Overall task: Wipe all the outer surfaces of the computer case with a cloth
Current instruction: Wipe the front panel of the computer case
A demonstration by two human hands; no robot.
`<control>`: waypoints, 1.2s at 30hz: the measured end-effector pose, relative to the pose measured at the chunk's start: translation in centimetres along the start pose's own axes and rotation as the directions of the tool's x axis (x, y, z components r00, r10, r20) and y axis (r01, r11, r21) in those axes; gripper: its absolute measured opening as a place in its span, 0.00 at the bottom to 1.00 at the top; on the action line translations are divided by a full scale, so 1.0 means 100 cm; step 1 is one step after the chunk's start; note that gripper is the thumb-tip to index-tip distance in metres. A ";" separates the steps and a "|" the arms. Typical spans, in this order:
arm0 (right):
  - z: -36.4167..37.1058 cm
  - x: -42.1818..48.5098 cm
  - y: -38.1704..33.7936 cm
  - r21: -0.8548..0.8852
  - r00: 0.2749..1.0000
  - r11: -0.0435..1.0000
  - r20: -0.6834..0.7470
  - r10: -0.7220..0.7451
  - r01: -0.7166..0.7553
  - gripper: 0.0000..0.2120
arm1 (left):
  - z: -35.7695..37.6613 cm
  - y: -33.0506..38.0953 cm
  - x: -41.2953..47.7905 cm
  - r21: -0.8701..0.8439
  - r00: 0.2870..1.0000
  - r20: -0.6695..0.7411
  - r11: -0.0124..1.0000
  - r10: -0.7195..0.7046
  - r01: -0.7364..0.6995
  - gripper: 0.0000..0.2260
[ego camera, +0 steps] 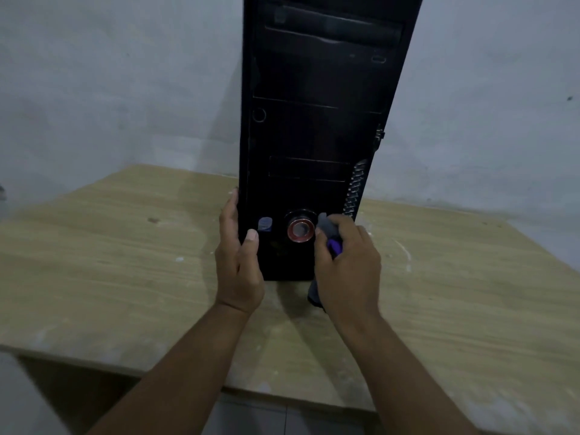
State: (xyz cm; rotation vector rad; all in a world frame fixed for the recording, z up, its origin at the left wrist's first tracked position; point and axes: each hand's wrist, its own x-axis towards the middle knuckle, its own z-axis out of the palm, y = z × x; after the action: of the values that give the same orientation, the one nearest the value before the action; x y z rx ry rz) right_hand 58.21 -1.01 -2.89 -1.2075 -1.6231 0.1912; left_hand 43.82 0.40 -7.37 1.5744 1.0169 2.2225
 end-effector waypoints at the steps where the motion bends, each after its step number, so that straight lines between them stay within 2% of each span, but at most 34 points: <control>1: 0.000 0.000 -0.001 -0.027 0.999 0.999 -0.015 -0.045 0.045 0.11 | 0.000 0.000 0.000 -0.003 1.000 0.000 1.000 0.001 -0.001 0.29; 5: -0.001 -0.002 -0.011 -0.159 0.978 0.965 0.016 -0.206 0.206 0.15 | -0.001 -0.001 0.000 0.006 1.000 0.011 1.000 0.010 -0.010 0.29; 10: -0.021 0.013 -0.044 -0.469 0.962 0.857 0.255 -0.101 0.214 0.12 | 0.000 -0.002 0.001 -0.020 1.000 0.005 1.000 0.009 -0.009 0.29; 13: -0.024 0.022 -0.062 -0.558 0.930 0.762 0.333 -0.156 0.328 0.13 | 0.001 -0.004 0.001 -0.017 1.000 -0.017 1.000 0.005 -0.005 0.29; 17: -0.011 0.016 -0.062 -0.500 0.847 0.718 0.474 -0.241 0.484 0.15 | -0.001 -0.003 0.000 -0.026 1.000 -0.008 1.000 -0.012 0.012 0.29; 19: -0.005 0.012 -0.055 -0.458 0.829 0.747 0.513 -0.222 0.483 0.15 | -0.002 -0.002 0.000 -0.026 1.000 0.011 0.999 -0.018 0.018 0.29; 21: -0.007 0.014 -0.052 -0.423 0.863 0.804 0.462 -0.206 0.418 0.14 | -0.003 -0.002 0.000 -0.032 1.000 0.011 0.999 -0.014 0.014 0.29; 23: -0.010 0.016 -0.049 -0.379 0.919 0.868 0.348 -0.186 0.319 0.10 | -0.003 -0.002 0.000 -0.040 1.000 0.008 0.999 -0.024 0.024 0.29; 25: -0.013 0.018 -0.045 -0.383 0.947 0.883 0.268 -0.176 0.273 0.09 | -0.002 -0.002 0.001 -0.047 1.000 0.004 0.999 -0.027 0.027 0.29; 28: -0.014 0.020 -0.040 -0.443 0.899 0.798 0.346 -0.268 0.408 0.13 | -0.002 -0.002 0.001 -0.049 1.000 0.006 0.999 -0.020 0.021 0.29; 33: -0.025 0.038 -0.050 -0.515 0.821 0.669 0.502 -0.272 0.536 0.14 | -0.001 -0.002 0.001 -0.035 0.999 -0.009 0.999 -0.035 0.035 0.29; 36: -0.010 0.024 -0.052 -0.475 0.703 0.556 0.635 -0.320 0.682 0.19 | -0.003 -0.002 0.000 -0.021 0.999 0.005 0.999 -0.046 0.046 0.29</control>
State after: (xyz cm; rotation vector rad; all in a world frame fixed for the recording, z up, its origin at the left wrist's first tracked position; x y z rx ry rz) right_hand 56.06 -2.02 2.40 -1.1720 -2.5863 -0.6226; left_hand 43.47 0.40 -7.58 1.5315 1.0150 2.1907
